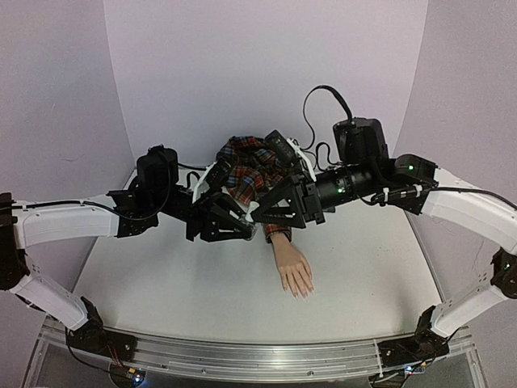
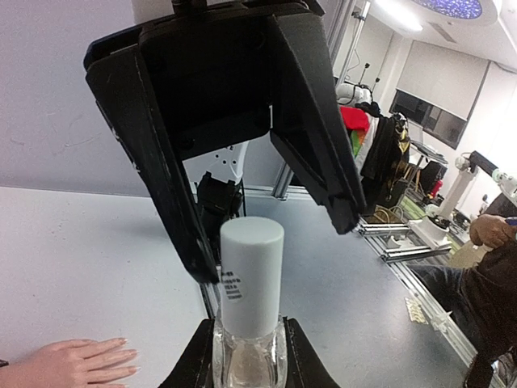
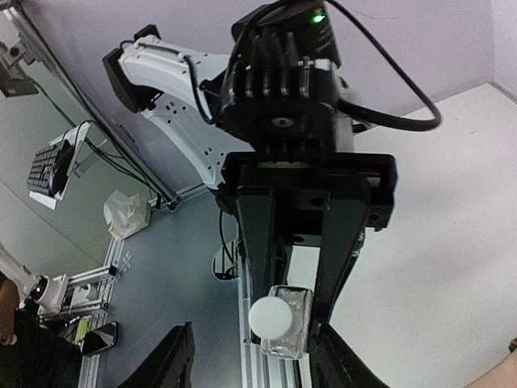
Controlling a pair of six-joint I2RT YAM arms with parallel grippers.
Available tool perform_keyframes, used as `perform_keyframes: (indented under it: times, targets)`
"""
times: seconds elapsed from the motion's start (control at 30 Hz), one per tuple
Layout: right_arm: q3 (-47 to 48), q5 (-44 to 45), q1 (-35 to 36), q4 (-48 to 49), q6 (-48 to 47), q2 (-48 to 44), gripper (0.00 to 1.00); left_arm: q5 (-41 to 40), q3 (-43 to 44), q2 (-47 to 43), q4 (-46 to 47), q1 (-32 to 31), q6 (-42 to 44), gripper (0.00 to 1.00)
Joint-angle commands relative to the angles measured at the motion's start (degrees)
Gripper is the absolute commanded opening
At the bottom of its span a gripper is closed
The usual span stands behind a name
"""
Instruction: Paint the nails
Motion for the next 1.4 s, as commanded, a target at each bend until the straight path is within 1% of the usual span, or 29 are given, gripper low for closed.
perform_keyframes:
  times: [0.0,0.07,0.2,0.33,0.4,0.47,0.57,0.6,0.63,0.7,0.73,0.8,0.83,0.87,0.9,0.93,1.0,1.07,1.13,1.17,1.2,1.23,1.27,1.3,1.33,1.37]
  targets:
    - [2.8,-5.2,0.0,3.3,-0.4,1.6,0.45,4.6,3.3,1.3,5.2,0.2,-3.6,0.00]
    - [3.1,-5.2,0.0,3.2,-0.5,2.3,0.44,5.3,3.7,1.8,5.7,0.3,-4.3,0.00]
    - [4.0,-6.0,0.0,3.4,-0.7,3.2,0.36,5.7,4.0,2.5,5.7,0.3,-4.7,0.00]
    - [4.5,-6.3,0.0,3.4,-0.6,4.0,0.24,5.1,4.2,2.7,5.8,0.3,-5.2,0.00]
    - [3.8,-6.4,0.0,3.5,-1.0,4.2,0.17,3.1,4.3,2.4,5.5,0.3,-5.3,0.00]
    - [3.0,-6.1,0.0,3.7,-1.2,4.1,0.10,-0.6,4.2,1.8,4.7,0.3,-4.8,0.00]
    - [0.8,-2.9,0.1,5.4,-0.6,3.8,0.00,-10.2,3.5,0.5,3.4,0.5,-2.8,0.00]
    - [-0.2,-0.9,0.2,5.9,-0.1,3.6,0.00,-14.9,3.3,-0.1,2.9,0.5,-2.1,0.00]
    - [-1.2,2.3,0.2,6.8,0.5,3.4,0.00,-19.0,3.0,-0.6,2.5,0.5,-1.7,0.00]
    - [-3.0,10.4,0.3,8.1,4.1,3.5,0.00,-30.5,2.6,-1.5,1.4,0.5,0.1,0.00]
    - [-3.5,17.0,0.4,8.8,6.5,3.7,0.00,-35.5,2.7,-1.7,0.7,0.4,0.8,0.00]
    - [-3.5,35.4,1.7,7.8,14.3,5.1,0.00,-53.6,2.6,-1.5,-0.9,0.1,0.8,0.00]
    - [-2.4,52.4,3.2,5.1,18.2,6.0,0.00,-60.6,3.0,-0.9,-2.0,0.1,0.3,0.00]
    - [-0.8,63.6,5.2,-0.7,23.7,7.3,0.00,-65.9,4.0,-0.1,-3.3,0.1,-0.3,0.00]
    - [1.7,70.9,6.5,-3.4,28.0,9.4,0.00,-70.9,5.0,1.4,-4.9,0.1,-0.1,0.00]
    - [3.5,75.8,8.5,-6.5,30.5,10.9,0.00,-72.4,5.7,2.4,-5.2,0.1,0.5,0.00]
    - [8.5,80.0,10.4,-9.1,32.1,14.6,0.00,-71.9,5.5,3.8,-4.4,0.1,2.2,0.00]
    - [11.5,79.6,10.8,-10.4,31.3,16.5,0.00,-69.4,4.1,3.5,-2.5,0.1,3.0,0.00]
    - [13.3,77.8,10.9,-10.4,28.6,17.0,0.00,-65.1,1.8,2.4,-0.5,0.1,3.9,0.00]
    - [13.8,76.0,10.8,-10.0,26.9,16.9,0.00,-62.4,0.7,1.8,0.0,0.1,4.3,0.00]
    - [14.0,73.6,10.8,-9.5,24.6,16.6,0.06,-60.4,-0.3,1.1,0.3,0.1,4.5,0.00]
    - [14.2,71.6,10.7,-9.1,22.4,16.2,0.17,-58.5,-1.2,0.4,0.6,0.1,4.6,0.00]
    - [14.1,70.1,10.5,-8.8,20.8,15.6,0.31,-56.8,-2.3,-0.3,0.9,0.2,4.9,0.00]
    - [13.7,67.9,10.1,-8.3,18.9,14.8,0.41,-54.1,-3.1,-1.1,1.0,0.2,5.6,0.00]
    - [13.2,65.8,9.7,-8.0,17.1,13.7,0.48,-51.3,-3.8,-1.7,0.7,0.2,6.4,0.00]
    - [12.6,63.9,9.4,-7.6,15.3,12.5,0.53,-48.4,-4.4,-2.3,0.2,0.2,7.3,0.00]
